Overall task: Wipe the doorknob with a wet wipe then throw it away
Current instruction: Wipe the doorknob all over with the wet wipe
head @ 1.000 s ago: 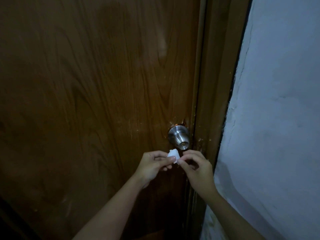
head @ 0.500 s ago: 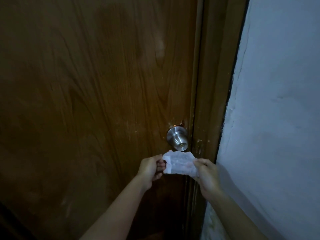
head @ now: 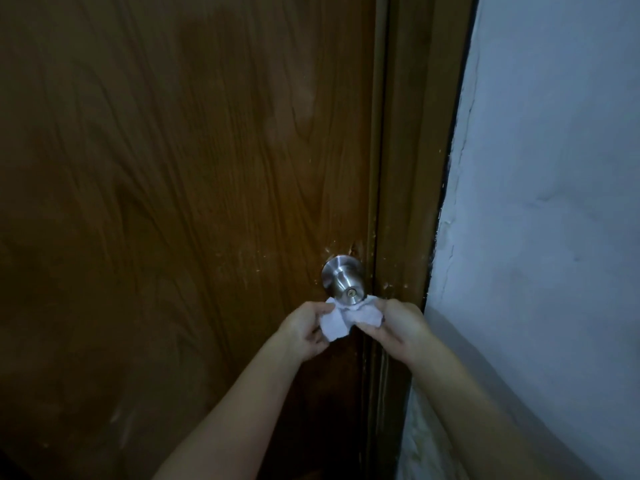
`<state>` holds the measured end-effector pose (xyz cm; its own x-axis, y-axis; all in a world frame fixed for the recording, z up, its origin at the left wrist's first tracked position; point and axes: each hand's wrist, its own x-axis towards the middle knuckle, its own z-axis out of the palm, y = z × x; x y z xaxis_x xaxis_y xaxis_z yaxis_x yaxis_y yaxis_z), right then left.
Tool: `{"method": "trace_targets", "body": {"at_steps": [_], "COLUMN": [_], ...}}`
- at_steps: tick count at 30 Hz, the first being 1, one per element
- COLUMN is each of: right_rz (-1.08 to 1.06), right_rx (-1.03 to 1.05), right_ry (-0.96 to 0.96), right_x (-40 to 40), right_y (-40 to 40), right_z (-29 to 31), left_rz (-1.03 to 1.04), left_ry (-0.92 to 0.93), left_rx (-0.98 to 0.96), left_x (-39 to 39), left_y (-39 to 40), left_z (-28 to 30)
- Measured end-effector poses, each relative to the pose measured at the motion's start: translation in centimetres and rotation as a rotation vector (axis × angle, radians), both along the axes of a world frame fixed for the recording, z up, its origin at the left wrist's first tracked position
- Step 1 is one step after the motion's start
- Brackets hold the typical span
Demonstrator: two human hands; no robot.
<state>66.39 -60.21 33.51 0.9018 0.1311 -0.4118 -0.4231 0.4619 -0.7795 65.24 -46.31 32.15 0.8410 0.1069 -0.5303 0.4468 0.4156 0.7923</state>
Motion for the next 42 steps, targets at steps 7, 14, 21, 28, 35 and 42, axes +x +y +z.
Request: {"method": "trace_targets", "body": {"at_steps": [7, 14, 21, 28, 35, 42], "right_rz": [0.077, -0.019, 0.053, -0.026, 0.019, 0.095], "right_rx": [-0.134, 0.061, 0.121, -0.261, -0.545, -1.312], "right_ry": [0.043, -0.023, -0.008, -0.19, -0.539, -1.202], "right_x": [0.6, 0.6, -0.6, 0.5, -0.6, 0.1], "right_y": [-0.1, 0.4, 1.6, 2.7, 2.6, 2.3], "right_z": [-0.2, 2.3, 2.6, 1.1, 0.7, -3.4], "left_rz": [0.183, 0.039, 0.053, 0.027, -0.044, -0.005], "left_ry": [0.122, -0.073, -0.169, -0.125, -0.118, -0.09], "left_rx": [0.132, -0.191, -0.21, -0.336, -0.408, -0.548], "left_x": [0.1, -0.4, 0.2, -0.2, -0.3, -0.5], "left_y": [0.8, 0.1, 0.7, -0.2, -0.1, 0.4], "left_z": [-0.5, 3.2, 3.9, 4.4, 4.5, 3.2]}}
